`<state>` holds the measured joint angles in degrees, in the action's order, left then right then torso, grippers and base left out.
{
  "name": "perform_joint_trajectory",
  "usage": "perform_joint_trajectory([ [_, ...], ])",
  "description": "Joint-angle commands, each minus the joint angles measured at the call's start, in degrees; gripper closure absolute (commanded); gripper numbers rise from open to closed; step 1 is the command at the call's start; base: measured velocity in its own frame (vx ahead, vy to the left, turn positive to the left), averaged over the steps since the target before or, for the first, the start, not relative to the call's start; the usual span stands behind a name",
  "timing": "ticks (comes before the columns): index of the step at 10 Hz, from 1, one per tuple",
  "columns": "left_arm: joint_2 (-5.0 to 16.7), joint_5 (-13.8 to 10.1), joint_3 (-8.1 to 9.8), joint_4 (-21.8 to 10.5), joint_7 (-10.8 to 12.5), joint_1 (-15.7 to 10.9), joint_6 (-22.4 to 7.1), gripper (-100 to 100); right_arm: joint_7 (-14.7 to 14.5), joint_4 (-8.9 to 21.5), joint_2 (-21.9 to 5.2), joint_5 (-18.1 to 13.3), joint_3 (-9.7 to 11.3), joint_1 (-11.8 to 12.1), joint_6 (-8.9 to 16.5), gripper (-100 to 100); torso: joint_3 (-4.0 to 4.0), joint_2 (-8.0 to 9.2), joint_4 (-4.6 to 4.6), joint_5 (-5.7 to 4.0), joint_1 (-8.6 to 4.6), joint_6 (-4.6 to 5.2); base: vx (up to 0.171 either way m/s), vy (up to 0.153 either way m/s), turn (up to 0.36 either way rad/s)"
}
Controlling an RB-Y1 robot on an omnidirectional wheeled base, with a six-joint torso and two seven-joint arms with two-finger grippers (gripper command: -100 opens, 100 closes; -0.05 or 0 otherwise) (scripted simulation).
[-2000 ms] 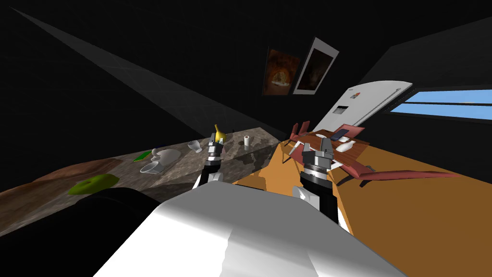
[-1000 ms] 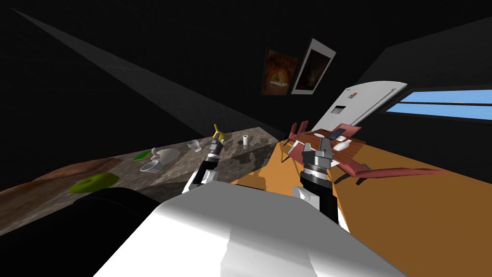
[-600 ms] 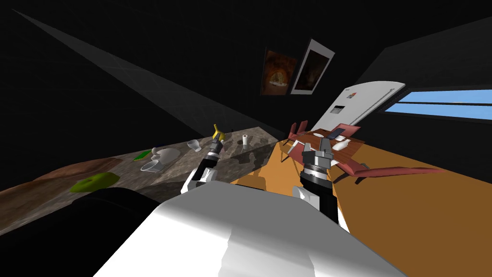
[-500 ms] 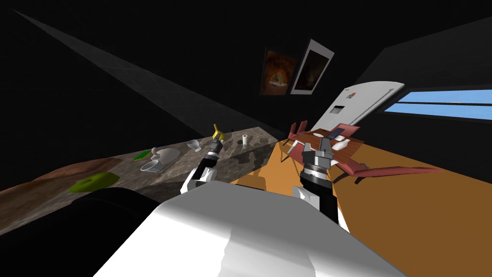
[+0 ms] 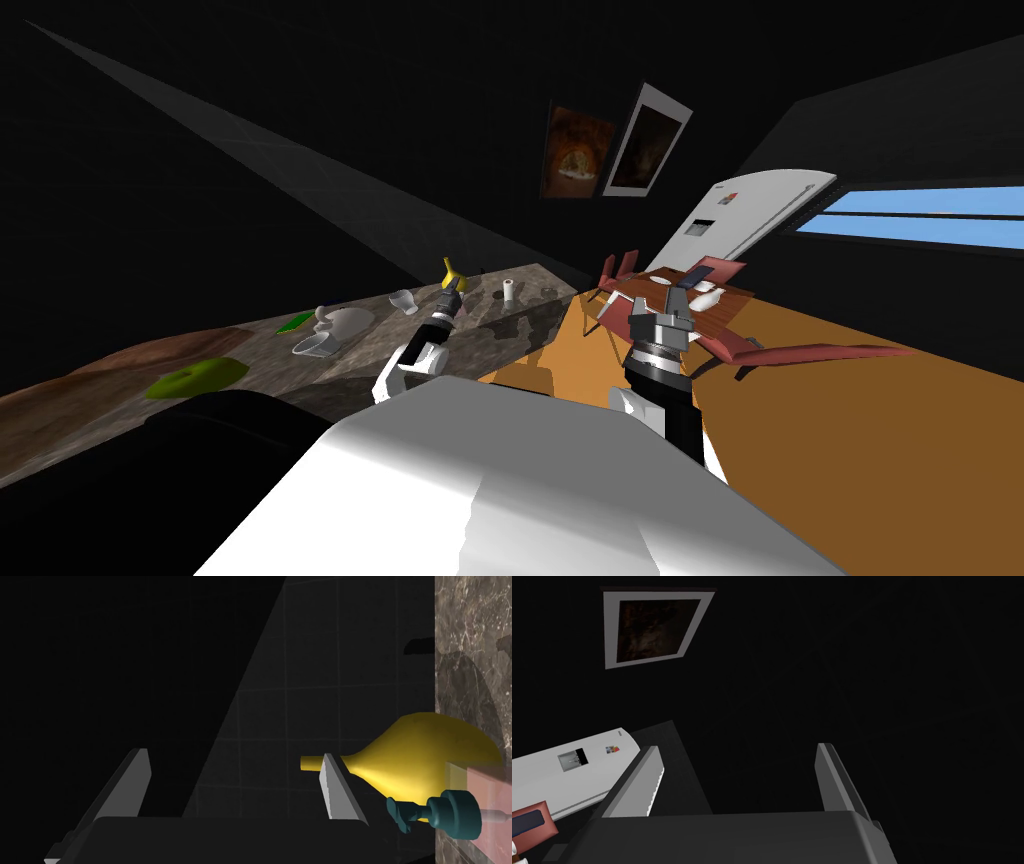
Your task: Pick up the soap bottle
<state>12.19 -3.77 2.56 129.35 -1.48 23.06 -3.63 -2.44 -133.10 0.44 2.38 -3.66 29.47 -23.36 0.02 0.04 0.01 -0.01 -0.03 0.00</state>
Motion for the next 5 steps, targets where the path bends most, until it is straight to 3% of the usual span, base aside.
perform_joint_trajectory([
  [1,0.6,-0.4,0.54,-0.1,-0.2,-0.5,-2.9,-100,0.0,0.0,0.0,0.0,0.0,0.0,0.0,0,0.0,0.0,0.0,0.0,0.0,0.0,-0.011,-0.014,-0.012],
  [5,1.6,-1.1,1.6,0.0,-0.6,-1.6,-8.1,-100,0.0,0.0,0.0,0.0,0.0,0.0,0.0,0,0.01,0.01,0.0,-0.01,-0.03,-0.01,-0.01,-0.013,-0.005],
])
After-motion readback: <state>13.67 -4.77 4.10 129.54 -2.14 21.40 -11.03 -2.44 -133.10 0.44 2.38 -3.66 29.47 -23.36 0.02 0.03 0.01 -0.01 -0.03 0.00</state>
